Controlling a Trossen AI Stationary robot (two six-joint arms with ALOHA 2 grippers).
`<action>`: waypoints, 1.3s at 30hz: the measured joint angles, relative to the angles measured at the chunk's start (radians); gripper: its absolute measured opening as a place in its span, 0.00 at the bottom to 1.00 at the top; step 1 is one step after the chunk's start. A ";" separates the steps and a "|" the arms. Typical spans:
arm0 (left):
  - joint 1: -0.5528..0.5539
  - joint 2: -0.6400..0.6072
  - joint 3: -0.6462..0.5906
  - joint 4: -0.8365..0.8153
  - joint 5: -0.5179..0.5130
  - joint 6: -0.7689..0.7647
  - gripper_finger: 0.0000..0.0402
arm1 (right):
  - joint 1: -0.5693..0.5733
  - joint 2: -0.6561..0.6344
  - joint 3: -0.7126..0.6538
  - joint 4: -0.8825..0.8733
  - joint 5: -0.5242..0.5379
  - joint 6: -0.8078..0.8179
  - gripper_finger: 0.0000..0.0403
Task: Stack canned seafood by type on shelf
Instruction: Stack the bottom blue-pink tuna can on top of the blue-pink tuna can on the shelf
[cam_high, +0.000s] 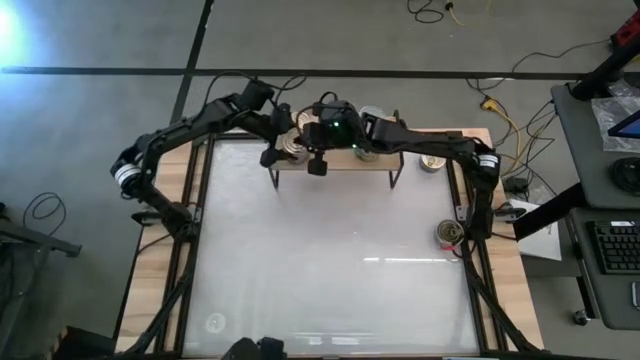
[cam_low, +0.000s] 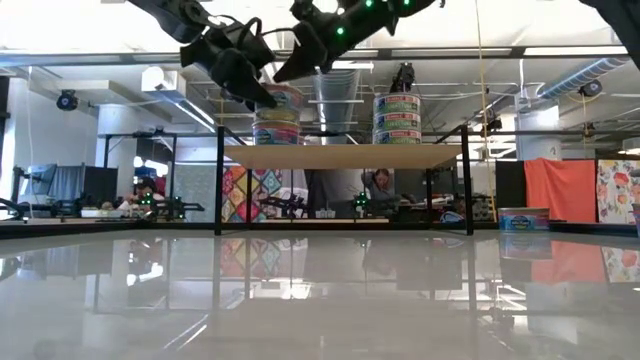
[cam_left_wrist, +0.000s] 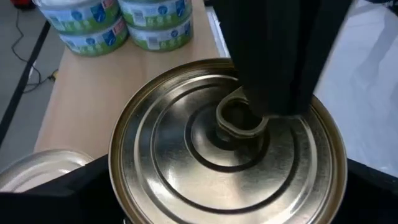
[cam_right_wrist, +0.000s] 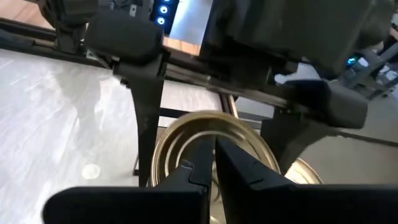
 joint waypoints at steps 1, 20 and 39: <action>0.000 0.006 0.000 -0.001 -0.009 -0.002 0.97 | -0.004 0.008 0.000 0.006 -0.012 -0.003 0.03; 0.002 0.026 0.051 -0.069 -0.109 -0.007 0.99 | -0.026 0.065 0.000 0.022 -0.031 0.016 0.03; 0.000 0.027 0.051 -0.075 -0.093 -0.036 0.99 | -0.027 0.065 -0.003 0.108 -0.037 0.032 0.03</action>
